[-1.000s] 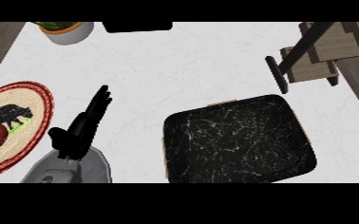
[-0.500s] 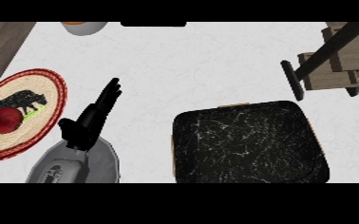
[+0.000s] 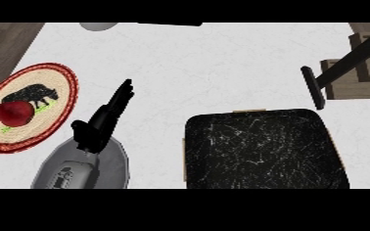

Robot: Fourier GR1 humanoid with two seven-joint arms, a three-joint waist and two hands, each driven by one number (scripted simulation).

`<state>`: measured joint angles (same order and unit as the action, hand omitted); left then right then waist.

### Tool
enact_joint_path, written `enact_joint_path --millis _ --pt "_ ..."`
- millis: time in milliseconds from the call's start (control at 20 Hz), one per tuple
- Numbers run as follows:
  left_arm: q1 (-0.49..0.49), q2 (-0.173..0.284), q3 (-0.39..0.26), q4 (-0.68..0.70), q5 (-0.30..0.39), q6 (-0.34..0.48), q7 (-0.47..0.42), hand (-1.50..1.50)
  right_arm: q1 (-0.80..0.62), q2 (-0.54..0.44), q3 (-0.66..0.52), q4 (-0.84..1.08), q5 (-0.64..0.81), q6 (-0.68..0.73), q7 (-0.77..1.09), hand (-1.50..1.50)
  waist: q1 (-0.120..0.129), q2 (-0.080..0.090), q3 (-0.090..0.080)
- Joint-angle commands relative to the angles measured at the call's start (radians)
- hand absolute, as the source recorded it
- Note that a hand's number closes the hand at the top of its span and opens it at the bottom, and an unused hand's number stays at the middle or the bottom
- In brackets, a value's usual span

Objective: Pick the cupcake from the tray and place it in the tiered basket

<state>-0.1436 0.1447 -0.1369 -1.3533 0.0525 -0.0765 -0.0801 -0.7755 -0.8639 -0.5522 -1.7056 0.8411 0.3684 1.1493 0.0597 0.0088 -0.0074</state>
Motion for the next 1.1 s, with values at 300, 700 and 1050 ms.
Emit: enact_joint_path --millis 300,700,1050 --pt "-0.076 -0.021 0.018 0.079 -0.01 0.009 -0.02 0.0 -0.375 -0.041 0.083 0.57 0.089 -0.045 0.017 1.5 0.0 0.012 0.004" --pt "-0.019 -0.019 0.013 0.064 -0.011 -0.006 -0.043 0.0 -0.474 0.019 0.076 0.924 0.185 -0.303 -0.13 1.5 -0.007 0.011 0.007" --pt "-0.006 -0.023 0.009 0.041 -0.021 0.002 -0.029 0.0 -0.598 0.053 0.021 1.109 0.166 -0.463 -0.165 1.5 -0.009 0.008 0.007"
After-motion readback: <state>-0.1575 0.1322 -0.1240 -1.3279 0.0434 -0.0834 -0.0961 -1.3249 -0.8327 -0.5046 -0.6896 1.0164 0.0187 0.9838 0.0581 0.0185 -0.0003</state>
